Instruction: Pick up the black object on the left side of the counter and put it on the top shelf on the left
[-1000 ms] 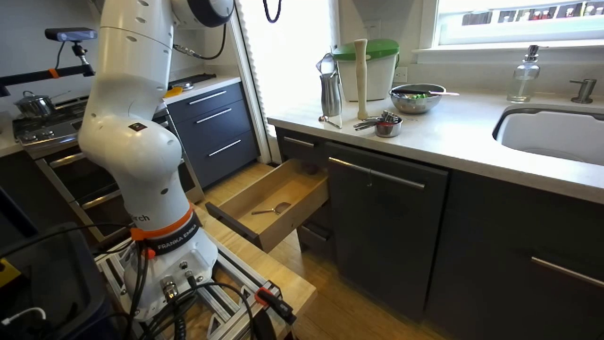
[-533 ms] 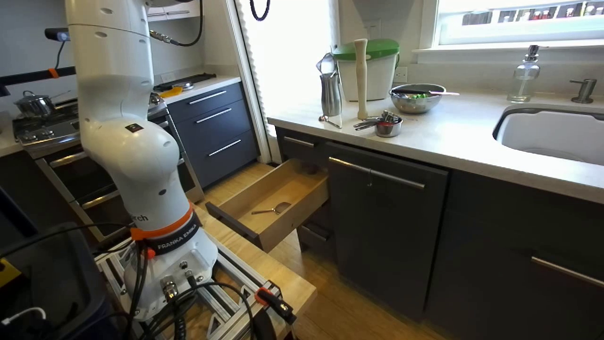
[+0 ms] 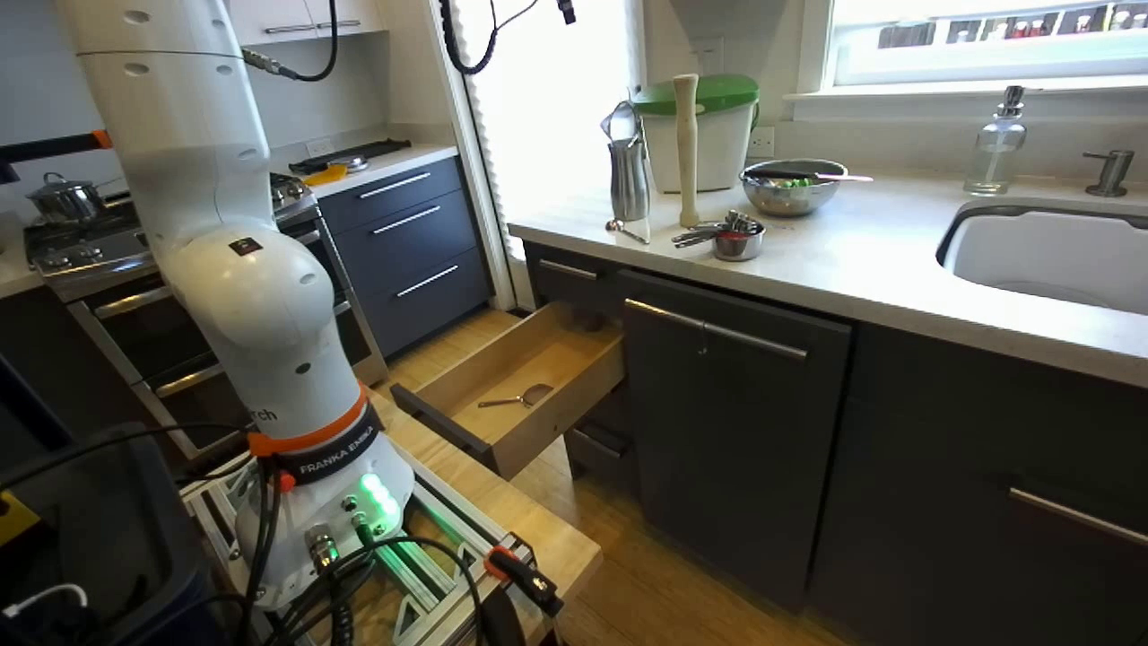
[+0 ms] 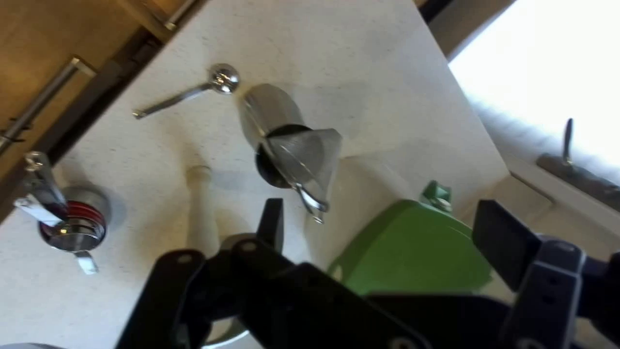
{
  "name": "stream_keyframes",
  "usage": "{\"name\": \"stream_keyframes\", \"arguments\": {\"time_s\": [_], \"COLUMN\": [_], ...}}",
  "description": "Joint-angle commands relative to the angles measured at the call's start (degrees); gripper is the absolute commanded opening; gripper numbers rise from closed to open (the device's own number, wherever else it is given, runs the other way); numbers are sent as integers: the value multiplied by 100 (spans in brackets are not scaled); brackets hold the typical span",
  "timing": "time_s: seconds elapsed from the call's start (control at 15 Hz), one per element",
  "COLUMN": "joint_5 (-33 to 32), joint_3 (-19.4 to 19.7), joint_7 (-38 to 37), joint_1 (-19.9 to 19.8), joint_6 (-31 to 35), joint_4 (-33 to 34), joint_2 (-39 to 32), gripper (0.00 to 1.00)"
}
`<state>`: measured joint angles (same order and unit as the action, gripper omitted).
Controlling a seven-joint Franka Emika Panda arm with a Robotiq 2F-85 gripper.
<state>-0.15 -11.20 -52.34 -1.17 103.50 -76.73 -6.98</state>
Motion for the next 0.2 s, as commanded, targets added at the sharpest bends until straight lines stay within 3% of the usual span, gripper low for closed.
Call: {"name": "stream_keyframes", "arguments": {"time_s": [0.0, 0.07, 0.13], "joint_5": [-87, -168, -74], "joint_3": [110, 151, 353], "joint_7": [210, 212, 97], "joint_1": [-139, -156, 170], "joint_6": [-516, -644, -540], "joint_4": [-1422, -1721, -852], "joint_2": [798, 903, 395], "gripper": [100, 100, 100]}}
